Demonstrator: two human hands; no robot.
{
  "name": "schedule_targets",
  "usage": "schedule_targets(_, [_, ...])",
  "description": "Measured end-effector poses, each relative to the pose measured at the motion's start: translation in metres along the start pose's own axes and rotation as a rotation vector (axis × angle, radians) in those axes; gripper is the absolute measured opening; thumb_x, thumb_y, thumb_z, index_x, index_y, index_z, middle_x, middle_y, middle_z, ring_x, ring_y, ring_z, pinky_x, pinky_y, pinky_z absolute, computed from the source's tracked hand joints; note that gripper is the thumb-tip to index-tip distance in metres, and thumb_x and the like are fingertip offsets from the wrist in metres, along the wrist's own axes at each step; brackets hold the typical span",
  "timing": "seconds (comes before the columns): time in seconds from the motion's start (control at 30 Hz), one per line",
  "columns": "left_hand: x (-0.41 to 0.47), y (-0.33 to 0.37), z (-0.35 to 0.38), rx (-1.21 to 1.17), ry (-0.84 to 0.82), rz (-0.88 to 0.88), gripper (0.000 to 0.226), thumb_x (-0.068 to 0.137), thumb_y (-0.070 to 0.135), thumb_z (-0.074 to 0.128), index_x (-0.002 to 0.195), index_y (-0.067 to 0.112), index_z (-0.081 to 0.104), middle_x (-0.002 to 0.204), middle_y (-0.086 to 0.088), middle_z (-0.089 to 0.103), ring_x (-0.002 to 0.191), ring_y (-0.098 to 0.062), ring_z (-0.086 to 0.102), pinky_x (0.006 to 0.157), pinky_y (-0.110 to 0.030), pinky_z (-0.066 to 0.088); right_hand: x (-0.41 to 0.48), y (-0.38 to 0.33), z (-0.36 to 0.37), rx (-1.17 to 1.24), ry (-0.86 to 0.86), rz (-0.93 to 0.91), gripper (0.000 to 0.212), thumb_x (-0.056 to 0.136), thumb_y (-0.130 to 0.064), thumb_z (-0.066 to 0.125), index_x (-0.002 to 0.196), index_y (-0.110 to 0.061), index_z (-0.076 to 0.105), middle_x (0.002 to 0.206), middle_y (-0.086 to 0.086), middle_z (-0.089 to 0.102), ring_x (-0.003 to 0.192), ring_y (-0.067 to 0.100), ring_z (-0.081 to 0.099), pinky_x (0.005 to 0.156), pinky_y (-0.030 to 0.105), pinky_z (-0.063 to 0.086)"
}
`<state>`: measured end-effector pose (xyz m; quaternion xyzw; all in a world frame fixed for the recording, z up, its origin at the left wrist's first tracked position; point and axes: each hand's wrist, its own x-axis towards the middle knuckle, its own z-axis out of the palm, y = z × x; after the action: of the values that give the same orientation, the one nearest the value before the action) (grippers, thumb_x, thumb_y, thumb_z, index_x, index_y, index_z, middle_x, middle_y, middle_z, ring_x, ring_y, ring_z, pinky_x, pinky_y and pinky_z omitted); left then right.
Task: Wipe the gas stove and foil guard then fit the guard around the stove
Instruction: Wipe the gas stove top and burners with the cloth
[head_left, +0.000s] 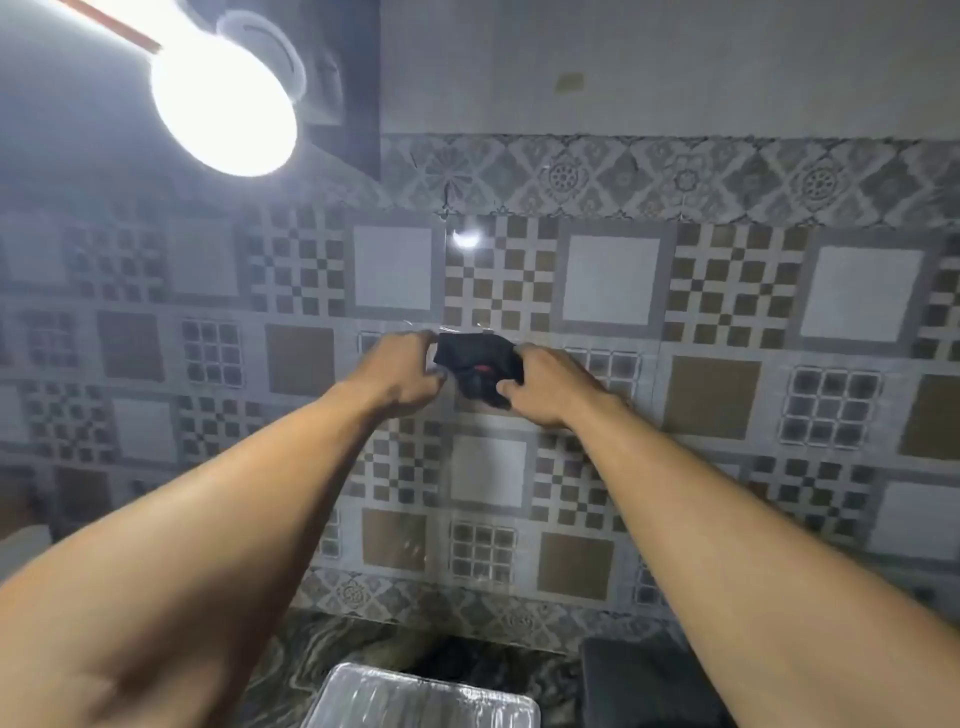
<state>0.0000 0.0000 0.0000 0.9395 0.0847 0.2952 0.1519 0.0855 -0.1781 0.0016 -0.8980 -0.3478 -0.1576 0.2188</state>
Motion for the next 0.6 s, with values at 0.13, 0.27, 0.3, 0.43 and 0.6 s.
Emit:
schedule_targets(0.13, [0.025,-0.002,0.022,-0.067,0.083,-0.011,0.046,0.095,0.017,0.055,0.141,0.017,0.048,0.14,-0.012,0.056,0.125,-0.032,0.055,0.099,-0.04,0.046,0.023,-0.003,0.024,0.013,0.119,-0.033,0.048,0.095,-0.025,0.058,0.14,-0.016,0.045,0.133,0.009,0.054,0.116,0.032,0.055,0.092,0.039,0.048])
schedule_targets(0.27, [0.044,-0.015,0.044,-0.12,0.11,-0.031,0.041,0.094,0.017,0.055,0.136,0.019,0.054,0.132,-0.011,0.062,0.119,-0.03,0.059,0.099,-0.044,0.051,0.045,0.006,0.044,-0.031,0.28,-0.027,0.043,0.097,-0.025,0.055,0.137,-0.013,0.049,0.129,0.01,0.051,0.117,0.031,0.049,0.091,0.041,0.047])
schedule_targets(0.3, [0.046,-0.018,0.048,-0.118,0.116,-0.032,0.039,0.094,0.018,0.057,0.133,0.018,0.056,0.128,-0.01,0.063,0.116,-0.029,0.06,0.097,-0.044,0.051,0.048,0.008,0.048,-0.034,0.294,-0.021,0.041,0.097,-0.026,0.056,0.136,-0.013,0.05,0.129,0.009,0.05,0.117,0.03,0.048,0.09,0.04,0.046])
schedule_targets(0.43, [0.052,-0.023,0.053,-0.154,0.189,-0.044,0.02,0.093,0.021,0.062,0.112,0.016,0.064,0.11,-0.005,0.064,0.099,-0.023,0.062,0.08,-0.031,0.049,0.055,0.011,0.055,-0.008,0.374,-0.025,0.037,0.092,-0.026,0.064,0.127,-0.017,0.055,0.129,0.006,0.048,0.118,0.025,0.045,0.088,0.031,0.039])
schedule_targets(0.6, [0.048,-0.016,0.042,-0.224,0.211,-0.039,0.017,0.091,0.021,0.062,0.107,0.015,0.059,0.1,0.0,0.06,0.09,-0.02,0.058,0.073,-0.028,0.044,0.052,0.008,0.056,0.082,0.4,-0.052,0.023,0.088,-0.013,0.067,0.108,-0.017,0.057,0.116,0.003,0.061,0.106,0.022,0.056,0.086,0.035,0.05])
